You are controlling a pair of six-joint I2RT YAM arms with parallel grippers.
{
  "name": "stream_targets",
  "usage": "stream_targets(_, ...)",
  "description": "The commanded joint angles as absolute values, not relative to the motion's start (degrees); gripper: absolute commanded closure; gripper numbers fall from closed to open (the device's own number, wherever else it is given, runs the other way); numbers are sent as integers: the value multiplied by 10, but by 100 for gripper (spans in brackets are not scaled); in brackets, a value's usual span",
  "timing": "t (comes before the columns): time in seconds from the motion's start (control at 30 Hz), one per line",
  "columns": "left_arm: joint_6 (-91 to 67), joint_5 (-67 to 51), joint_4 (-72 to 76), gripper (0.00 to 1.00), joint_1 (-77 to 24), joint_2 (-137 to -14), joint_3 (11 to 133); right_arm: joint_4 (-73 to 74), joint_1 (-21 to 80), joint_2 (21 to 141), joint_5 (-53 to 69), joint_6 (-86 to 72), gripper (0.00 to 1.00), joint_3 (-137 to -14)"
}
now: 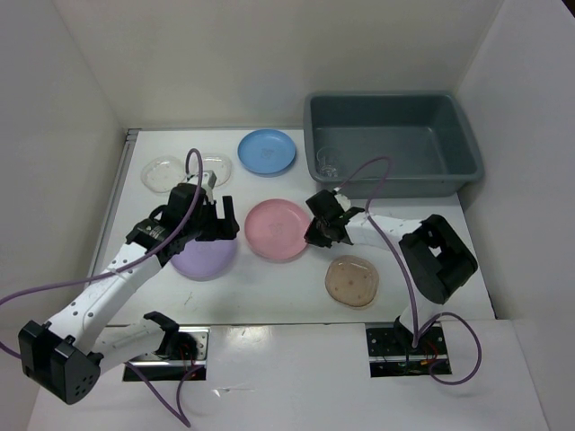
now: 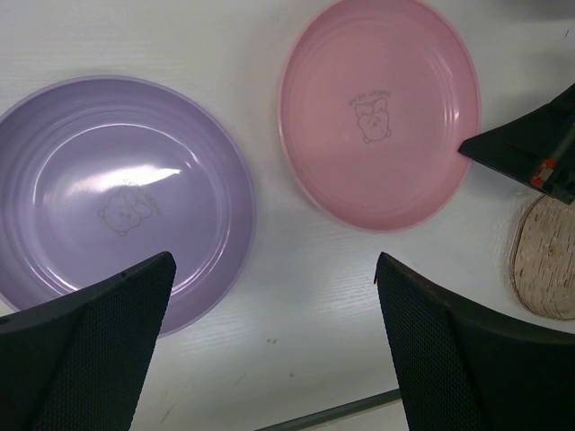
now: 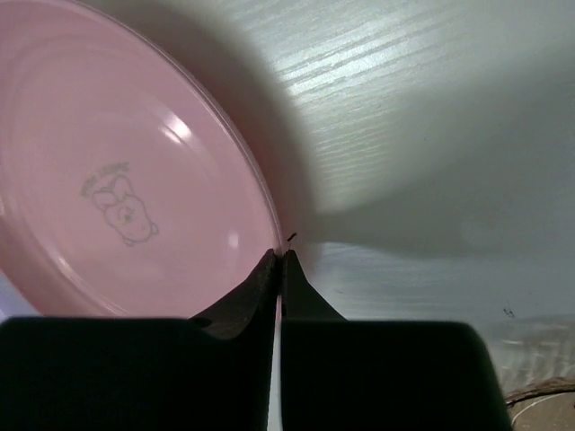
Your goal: Place the mixed dishes into the plastic bin
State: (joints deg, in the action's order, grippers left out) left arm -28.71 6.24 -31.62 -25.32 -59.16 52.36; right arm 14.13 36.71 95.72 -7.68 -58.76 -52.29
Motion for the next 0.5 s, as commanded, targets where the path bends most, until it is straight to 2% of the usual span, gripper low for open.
stream_targets(0.0,-281,68,-296,1,-250,-599,521,129,367,972,-89,-583,100,-525)
stream_targets(0.13,-281,68,-291,1,-250,-605,521,172,372,924,-89,-583,100,-519)
stream_targets(0.3,-281,73,-291,1,-250,-611,521,246,372,751,-134,-583,100,-524)
stream_targets(0.47,-276,73,-285,1,-250,-622,526,301,339,665,-123,-534,100,-618)
